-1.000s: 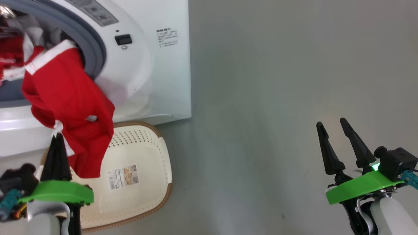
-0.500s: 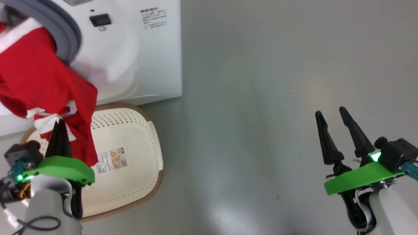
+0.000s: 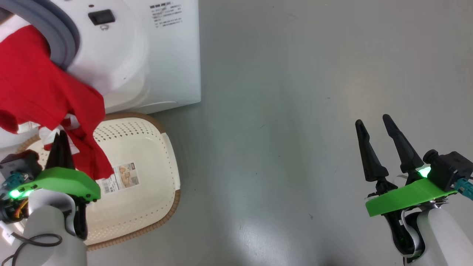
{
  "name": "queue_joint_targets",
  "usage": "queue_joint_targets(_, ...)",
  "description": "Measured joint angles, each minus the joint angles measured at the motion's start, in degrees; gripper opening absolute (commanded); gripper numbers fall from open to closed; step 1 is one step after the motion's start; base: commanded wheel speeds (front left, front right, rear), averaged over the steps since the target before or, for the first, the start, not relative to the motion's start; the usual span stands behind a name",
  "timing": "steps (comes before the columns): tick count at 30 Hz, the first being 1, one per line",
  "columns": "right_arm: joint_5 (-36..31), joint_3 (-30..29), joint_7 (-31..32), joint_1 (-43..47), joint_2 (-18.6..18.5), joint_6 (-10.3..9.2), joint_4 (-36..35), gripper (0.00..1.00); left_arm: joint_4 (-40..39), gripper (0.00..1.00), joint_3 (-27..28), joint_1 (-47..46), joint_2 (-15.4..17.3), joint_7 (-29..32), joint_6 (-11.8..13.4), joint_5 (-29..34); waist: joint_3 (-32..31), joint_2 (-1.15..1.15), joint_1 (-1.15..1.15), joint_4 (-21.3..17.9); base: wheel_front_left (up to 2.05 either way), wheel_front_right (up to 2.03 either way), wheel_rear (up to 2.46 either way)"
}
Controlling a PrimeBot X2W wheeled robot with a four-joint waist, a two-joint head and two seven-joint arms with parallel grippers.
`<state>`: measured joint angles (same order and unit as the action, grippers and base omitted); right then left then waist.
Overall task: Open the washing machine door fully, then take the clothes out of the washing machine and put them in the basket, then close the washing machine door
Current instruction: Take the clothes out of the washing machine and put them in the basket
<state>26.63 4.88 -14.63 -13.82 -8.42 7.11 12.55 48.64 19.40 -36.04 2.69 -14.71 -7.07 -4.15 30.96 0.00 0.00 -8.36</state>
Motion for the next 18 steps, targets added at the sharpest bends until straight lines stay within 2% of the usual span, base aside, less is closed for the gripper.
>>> queue_joint_targets(7,0.0,-0.1,0.0,-0.3,0.0,0.00,0.2,1.00,-1.6,1.00,0.4,0.3,-0.4,0.0,0.0,0.0,-1.1,0.00,0.00,0.4,0.00,0.00,0.00)
queue_joint_targets(18,0.0,-0.2,0.0,-0.2,-0.5,0.00,0.3,1.00,-10.4,1.00,-0.7,4.6,-1.3,0.0,0.0,-1.1,-3.2,0.00,0.00,2.1,0.00,0.00,0.00)
